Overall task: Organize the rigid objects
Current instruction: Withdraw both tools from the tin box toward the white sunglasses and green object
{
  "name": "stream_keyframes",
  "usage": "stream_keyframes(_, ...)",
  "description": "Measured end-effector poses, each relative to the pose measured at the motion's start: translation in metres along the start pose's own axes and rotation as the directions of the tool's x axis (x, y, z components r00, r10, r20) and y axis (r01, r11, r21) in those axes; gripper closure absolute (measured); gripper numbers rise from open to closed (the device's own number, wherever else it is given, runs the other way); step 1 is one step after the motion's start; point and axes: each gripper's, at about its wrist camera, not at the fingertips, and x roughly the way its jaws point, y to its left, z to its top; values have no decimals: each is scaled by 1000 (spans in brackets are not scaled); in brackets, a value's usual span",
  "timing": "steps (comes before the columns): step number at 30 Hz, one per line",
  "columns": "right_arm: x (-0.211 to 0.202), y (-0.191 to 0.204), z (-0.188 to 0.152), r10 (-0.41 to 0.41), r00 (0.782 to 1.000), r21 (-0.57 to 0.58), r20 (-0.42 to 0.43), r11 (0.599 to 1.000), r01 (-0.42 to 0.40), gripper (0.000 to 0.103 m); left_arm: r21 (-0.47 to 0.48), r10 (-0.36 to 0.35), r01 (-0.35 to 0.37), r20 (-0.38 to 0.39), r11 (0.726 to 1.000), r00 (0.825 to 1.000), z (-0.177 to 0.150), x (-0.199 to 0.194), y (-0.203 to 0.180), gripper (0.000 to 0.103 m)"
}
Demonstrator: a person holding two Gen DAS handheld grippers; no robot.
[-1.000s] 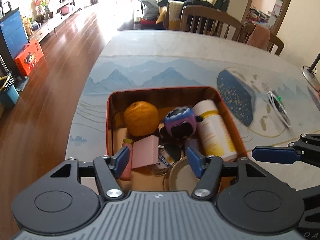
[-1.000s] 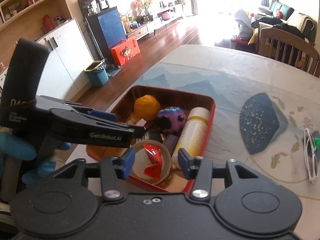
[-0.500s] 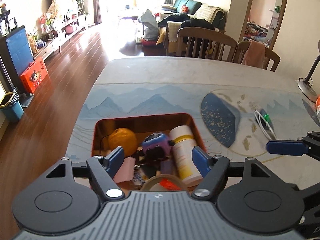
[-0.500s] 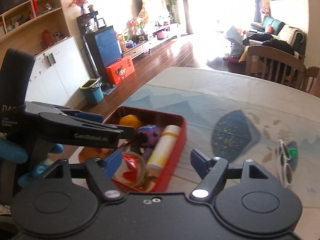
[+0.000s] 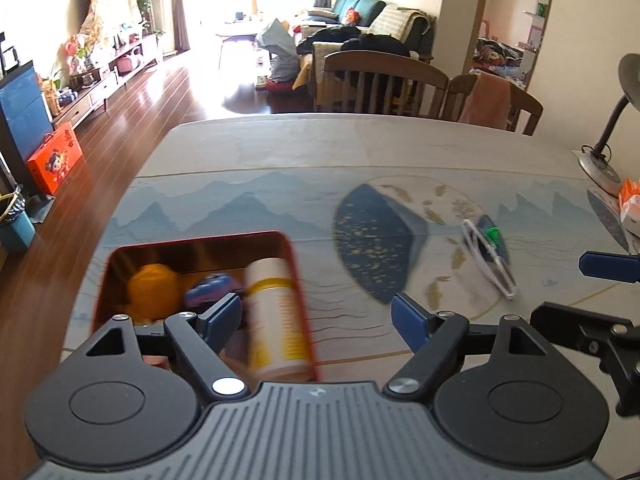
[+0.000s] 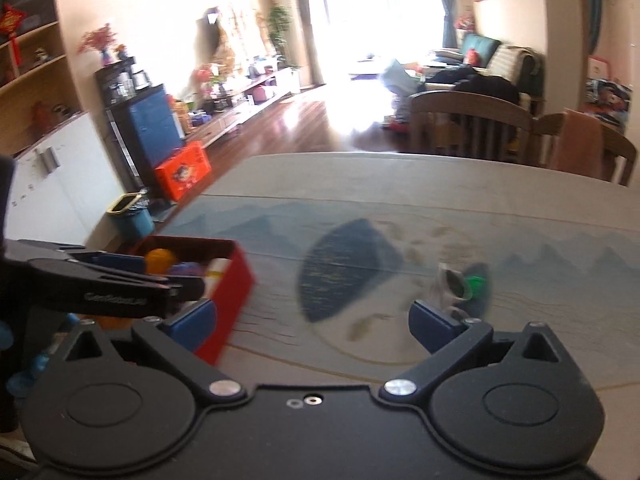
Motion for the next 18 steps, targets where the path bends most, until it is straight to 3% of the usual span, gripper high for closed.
stream_keyframes(9, -4, -64, -1, -79, 997, 29, -9, 996, 79, 0, 48, -53, 53, -4, 997, 999, 8, 23, -69, 21)
stream_keyframes(18, 3, -114, 5, -133, 991, 44, -24, 990, 134, 0, 113, -61, 62, -11, 992, 998, 16, 49, -129, 21)
